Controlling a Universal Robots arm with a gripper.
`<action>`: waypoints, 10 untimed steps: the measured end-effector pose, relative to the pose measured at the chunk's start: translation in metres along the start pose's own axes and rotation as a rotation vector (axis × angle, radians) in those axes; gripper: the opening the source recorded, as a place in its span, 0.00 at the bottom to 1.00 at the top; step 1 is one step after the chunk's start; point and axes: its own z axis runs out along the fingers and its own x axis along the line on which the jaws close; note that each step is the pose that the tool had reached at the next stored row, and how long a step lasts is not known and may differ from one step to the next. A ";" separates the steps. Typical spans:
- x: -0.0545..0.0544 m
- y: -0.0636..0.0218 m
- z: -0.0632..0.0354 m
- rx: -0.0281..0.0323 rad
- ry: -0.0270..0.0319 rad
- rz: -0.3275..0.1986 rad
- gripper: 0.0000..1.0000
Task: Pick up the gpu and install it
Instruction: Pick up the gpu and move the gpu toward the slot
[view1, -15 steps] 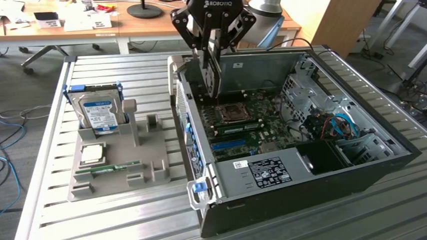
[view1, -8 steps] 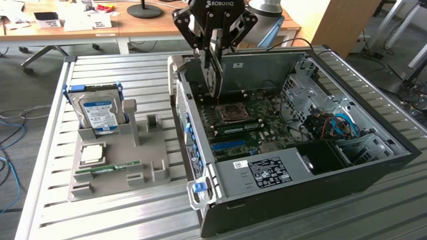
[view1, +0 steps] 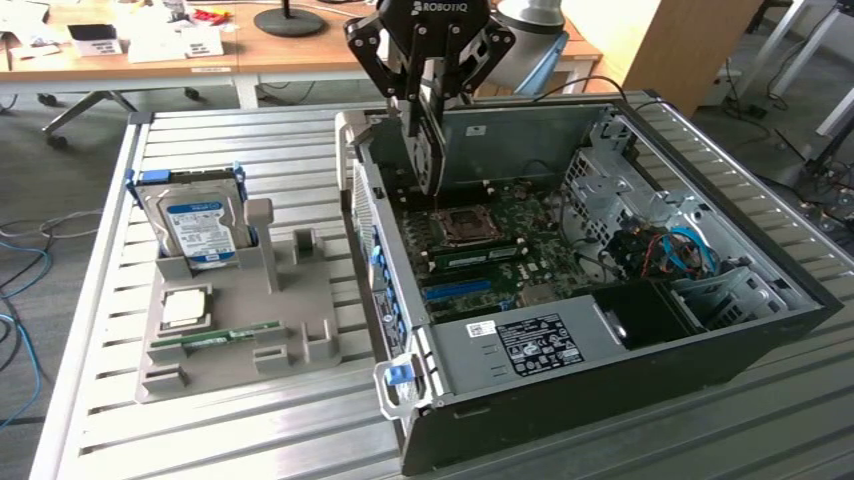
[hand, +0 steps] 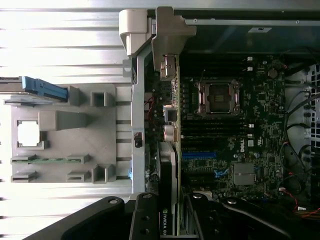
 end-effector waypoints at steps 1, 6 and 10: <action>0.000 0.0000 0.0000 0.0000 0.0000 0.000 0.27; -0.004 0.0002 0.0001 -0.0001 0.0000 0.000 0.27; -0.011 0.0004 0.0003 0.0000 0.0000 0.000 0.27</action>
